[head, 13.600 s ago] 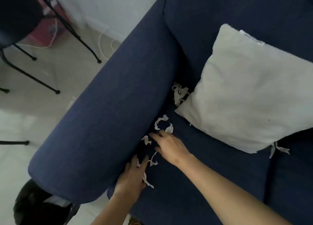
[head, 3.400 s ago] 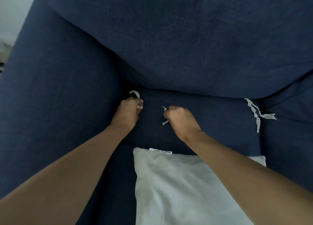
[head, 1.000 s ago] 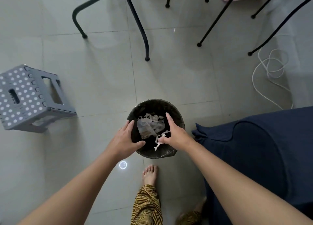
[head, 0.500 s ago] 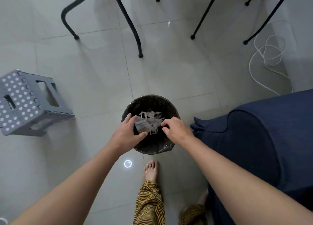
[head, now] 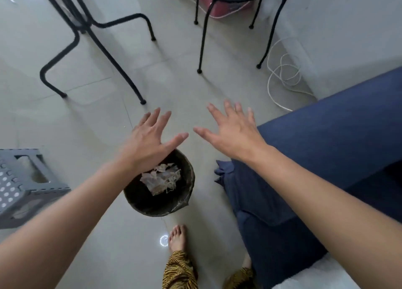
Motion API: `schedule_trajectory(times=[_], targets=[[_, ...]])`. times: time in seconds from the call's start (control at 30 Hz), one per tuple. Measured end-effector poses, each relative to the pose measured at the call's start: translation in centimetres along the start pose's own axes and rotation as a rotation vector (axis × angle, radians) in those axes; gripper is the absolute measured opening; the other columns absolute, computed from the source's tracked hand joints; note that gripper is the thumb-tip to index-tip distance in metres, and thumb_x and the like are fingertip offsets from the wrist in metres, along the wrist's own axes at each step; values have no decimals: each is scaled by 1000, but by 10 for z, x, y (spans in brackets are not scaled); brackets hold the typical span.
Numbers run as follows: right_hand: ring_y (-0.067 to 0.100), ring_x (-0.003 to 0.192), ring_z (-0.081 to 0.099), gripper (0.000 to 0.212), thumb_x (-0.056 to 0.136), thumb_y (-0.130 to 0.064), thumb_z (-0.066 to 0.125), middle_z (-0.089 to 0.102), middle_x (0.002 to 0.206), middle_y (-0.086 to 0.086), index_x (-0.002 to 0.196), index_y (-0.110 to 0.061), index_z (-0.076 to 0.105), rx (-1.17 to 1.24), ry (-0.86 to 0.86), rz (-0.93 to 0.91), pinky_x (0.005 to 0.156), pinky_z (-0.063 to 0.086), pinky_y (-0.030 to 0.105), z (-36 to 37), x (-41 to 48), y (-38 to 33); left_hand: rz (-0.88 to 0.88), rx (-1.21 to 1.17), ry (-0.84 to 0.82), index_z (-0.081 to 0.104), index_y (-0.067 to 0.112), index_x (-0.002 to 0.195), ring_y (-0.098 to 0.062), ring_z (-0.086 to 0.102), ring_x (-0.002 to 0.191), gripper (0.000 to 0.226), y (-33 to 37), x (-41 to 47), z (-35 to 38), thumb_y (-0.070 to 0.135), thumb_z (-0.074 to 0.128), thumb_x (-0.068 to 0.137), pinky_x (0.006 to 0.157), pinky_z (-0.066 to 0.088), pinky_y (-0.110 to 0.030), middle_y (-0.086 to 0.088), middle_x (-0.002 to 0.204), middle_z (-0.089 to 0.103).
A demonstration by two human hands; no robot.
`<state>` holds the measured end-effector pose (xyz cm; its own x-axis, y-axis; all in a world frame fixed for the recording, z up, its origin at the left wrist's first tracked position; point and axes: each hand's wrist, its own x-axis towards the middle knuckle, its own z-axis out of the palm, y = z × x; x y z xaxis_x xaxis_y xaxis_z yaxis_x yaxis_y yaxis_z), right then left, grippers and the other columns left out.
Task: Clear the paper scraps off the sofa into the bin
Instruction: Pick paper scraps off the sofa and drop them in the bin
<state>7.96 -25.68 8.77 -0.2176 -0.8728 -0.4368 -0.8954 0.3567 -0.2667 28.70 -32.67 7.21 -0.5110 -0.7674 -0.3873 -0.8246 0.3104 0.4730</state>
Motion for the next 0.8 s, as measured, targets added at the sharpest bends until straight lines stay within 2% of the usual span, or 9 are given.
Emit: schedule_trajectory(times=[0.2, 0.4, 0.63, 0.8], targets=[[32, 156, -7, 85, 88, -83, 21, -2, 170, 12, 160, -40, 7, 37, 150, 159, 124, -4, 58, -70, -71, 119, 245, 63, -9, 15, 32, 154, -18, 3, 150, 92, 161, 28, 8, 84, 30, 80, 118, 13, -41, 1, 164, 7], [31, 156, -5, 89, 85, -86, 20, -1, 170, 12, 160, -40, 6, 150, 260, 439, 124, 1, 57, -90, -188, 267, 516, 87, -140, 18, 28, 154, -15, 4, 149, 89, 336, 24, 77, 78, 38, 83, 117, 11, -37, 0, 164, 11], [32, 156, 0, 89, 84, -86, 21, 2, 170, 11, 159, -41, 7, 322, 330, 816, 124, 4, 57, -45, -353, 419, 790, 255, -354, 10, 38, 154, -11, 1, 149, 90, 511, -27, 216, 83, 34, 79, 119, 15, -42, 10, 164, 4], [32, 156, 2, 88, 85, -85, 25, 2, 170, 10, 159, -40, 8, 455, 322, 1006, 124, 7, 56, 14, -449, 489, 921, 324, -503, 12, 36, 154, -12, 2, 149, 92, 591, -73, 319, 80, 40, 79, 118, 16, -40, 8, 164, 6]])
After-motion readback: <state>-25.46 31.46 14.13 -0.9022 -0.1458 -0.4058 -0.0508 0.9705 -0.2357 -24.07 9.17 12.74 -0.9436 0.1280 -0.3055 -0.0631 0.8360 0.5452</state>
